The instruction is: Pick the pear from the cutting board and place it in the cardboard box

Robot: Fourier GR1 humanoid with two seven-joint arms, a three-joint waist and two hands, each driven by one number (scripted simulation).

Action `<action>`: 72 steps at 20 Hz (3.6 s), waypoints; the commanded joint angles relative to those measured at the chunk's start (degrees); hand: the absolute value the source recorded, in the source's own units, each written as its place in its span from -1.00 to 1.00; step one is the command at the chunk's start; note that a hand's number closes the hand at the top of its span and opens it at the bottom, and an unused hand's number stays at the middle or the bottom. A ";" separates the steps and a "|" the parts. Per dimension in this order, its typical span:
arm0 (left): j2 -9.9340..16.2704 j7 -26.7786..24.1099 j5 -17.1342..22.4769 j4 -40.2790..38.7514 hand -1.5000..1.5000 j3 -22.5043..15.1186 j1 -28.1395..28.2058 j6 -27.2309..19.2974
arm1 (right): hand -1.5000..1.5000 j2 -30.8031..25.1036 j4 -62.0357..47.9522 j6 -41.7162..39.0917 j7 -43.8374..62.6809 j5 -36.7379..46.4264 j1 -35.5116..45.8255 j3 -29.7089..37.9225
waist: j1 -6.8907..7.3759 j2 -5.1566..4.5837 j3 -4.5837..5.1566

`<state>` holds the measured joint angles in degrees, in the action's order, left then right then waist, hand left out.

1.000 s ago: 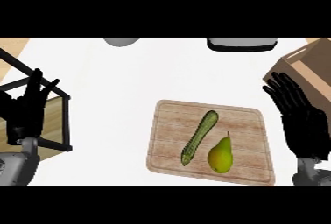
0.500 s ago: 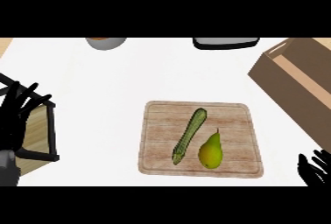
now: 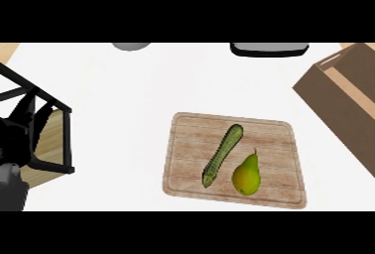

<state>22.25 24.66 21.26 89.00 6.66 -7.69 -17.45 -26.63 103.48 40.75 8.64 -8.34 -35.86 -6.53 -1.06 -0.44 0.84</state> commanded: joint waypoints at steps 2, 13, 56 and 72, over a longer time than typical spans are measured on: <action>-2.19 -6.17 -2.03 6.21 0.00 -5.52 -3.34 3.94 | -1.00 -9.61 8.32 -8.74 11.07 -0.07 -3.26 -5.48 | 1.60 0.10 -0.33; -5.79 -11.61 -4.33 4.14 0.00 -7.38 -1.87 5.45 | -1.00 -17.57 27.95 -6.96 36.78 -4.92 4.96 -1.89 | 1.85 0.03 -0.58; -8.41 -12.55 -7.99 11.76 0.00 -5.73 7.21 8.39 | -1.00 -3.80 4.40 -1.49 55.81 12.24 33.72 -22.69 | 0.35 0.18 -0.74; -9.96 -12.60 -9.44 12.00 0.00 -4.52 7.19 8.13 | -1.00 1.00 0.84 -2.21 56.42 12.97 36.69 -23.95 | -0.58 0.31 -0.72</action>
<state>14.63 14.11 11.73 103.25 8.74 7.01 -12.57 -26.55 104.00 37.87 59.97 3.88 0.87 -29.84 0.09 0.60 -0.02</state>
